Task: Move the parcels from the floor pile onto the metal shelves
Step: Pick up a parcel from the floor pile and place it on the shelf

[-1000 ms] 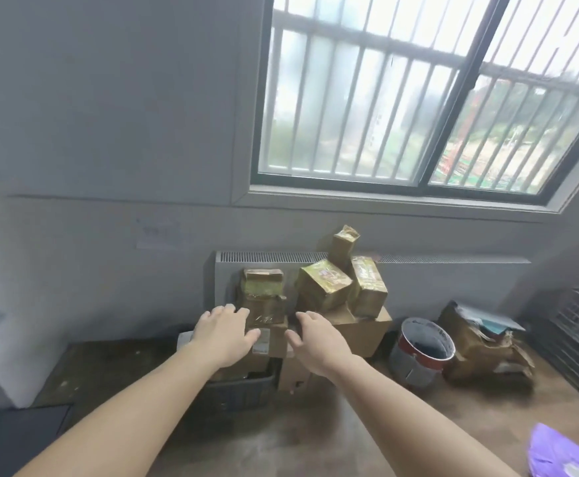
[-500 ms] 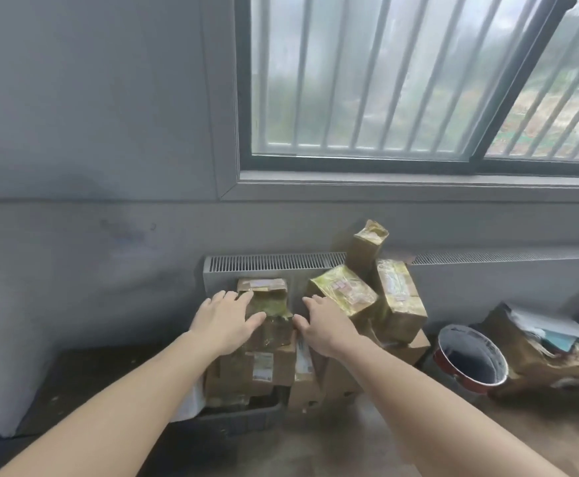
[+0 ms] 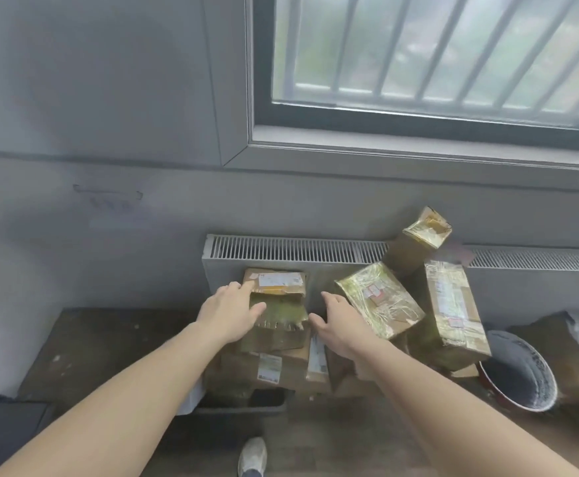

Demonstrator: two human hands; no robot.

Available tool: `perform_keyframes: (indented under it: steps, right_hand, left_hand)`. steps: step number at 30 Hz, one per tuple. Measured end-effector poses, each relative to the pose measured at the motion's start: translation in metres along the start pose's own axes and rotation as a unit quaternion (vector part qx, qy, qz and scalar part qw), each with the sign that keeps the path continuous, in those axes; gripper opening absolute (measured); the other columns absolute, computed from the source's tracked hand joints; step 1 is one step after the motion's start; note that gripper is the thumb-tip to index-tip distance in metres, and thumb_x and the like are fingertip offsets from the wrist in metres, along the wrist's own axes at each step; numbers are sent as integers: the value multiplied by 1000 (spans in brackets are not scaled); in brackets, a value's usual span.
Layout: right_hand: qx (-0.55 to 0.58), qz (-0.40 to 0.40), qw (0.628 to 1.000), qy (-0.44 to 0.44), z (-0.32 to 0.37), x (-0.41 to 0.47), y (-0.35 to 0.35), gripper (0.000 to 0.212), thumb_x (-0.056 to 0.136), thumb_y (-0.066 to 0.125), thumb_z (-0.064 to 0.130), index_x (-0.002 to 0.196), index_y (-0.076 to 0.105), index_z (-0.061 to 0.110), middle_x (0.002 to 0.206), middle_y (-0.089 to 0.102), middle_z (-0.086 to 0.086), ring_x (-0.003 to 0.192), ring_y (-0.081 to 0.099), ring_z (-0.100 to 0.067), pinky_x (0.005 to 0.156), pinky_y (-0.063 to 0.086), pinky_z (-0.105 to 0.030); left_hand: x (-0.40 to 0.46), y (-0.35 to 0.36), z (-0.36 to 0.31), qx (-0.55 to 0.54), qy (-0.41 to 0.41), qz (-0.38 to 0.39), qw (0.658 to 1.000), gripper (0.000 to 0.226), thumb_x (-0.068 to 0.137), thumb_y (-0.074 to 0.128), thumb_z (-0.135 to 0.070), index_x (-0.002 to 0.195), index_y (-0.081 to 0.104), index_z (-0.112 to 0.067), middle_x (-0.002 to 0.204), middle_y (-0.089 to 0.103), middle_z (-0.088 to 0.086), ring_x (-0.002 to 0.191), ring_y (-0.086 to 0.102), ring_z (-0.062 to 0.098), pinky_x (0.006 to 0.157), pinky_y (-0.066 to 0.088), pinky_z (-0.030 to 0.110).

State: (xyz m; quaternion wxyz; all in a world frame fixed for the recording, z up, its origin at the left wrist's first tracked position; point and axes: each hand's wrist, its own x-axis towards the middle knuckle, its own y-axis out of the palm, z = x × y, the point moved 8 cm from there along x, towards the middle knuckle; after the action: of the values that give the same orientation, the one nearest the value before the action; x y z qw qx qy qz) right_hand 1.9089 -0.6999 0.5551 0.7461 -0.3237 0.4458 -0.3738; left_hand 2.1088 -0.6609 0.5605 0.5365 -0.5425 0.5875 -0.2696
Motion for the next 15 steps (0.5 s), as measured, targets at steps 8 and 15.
perform_keyframes:
  steps: [8,15]
  right_hand:
    - [0,30,999,37,-16,100,25,65,102,42,38,155,16,12,159,24,-8,143,32,-26,113,32,-38]
    - [-37,62,997,9,-19,177,77,71,100,48,38,157,12,16,164,9,-6,149,14,-27,118,25,-41]
  left_hand:
    - [108,35,24,25,2,40,999,64,99,40,-51,154,24,-23,144,44,3,130,43,23,99,44,39]
    - [157,96,27,71,39,57,995,68,98,48,-46,154,24,-14,161,22,5,146,21,26,118,24,38]
